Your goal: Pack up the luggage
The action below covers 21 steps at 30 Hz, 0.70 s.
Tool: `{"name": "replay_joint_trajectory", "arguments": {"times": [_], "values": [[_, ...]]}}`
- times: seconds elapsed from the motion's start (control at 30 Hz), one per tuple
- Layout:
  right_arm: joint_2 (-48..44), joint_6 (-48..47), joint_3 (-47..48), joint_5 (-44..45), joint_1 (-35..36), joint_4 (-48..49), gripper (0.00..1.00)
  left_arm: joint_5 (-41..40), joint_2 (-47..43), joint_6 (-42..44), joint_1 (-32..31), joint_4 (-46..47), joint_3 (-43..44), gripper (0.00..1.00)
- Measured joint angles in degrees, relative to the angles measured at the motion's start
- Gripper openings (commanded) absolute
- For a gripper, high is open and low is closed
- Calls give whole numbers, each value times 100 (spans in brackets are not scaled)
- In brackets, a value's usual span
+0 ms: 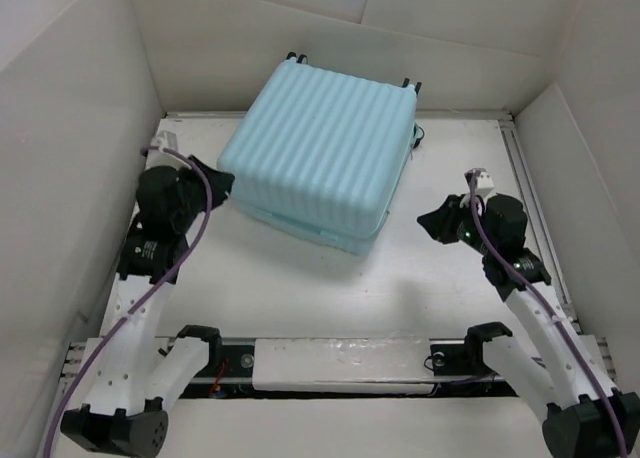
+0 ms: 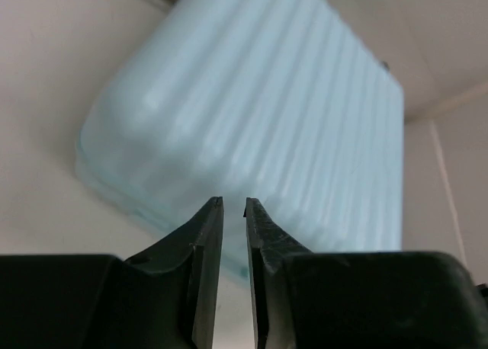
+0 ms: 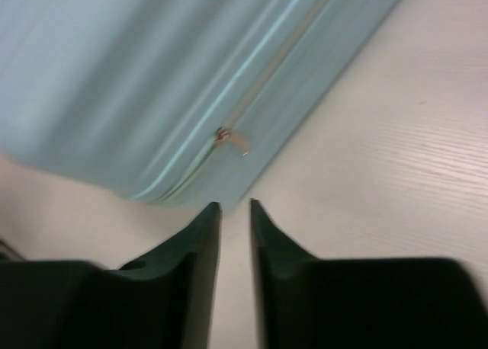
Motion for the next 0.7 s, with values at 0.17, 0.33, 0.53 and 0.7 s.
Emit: {"name": "replay_joint_trajectory", "arguments": {"times": [0.17,0.33,0.53,0.7], "values": [[203,-168,-402,-761,-57,382,0,-505,-627,55,-691,-793,-1480,14],[275,-52,-1003,-1108,15,807,0,98,-1099,-144,-699,-769,-2581,33],[553,96,-1086,-1381,120,2114,0,1316,-494,-999,-702,1285,-3799,51],[1414,57,-1239,-1681,225,3178,25,1475,374,-1631,-1145,2712,-4271,51]]}}
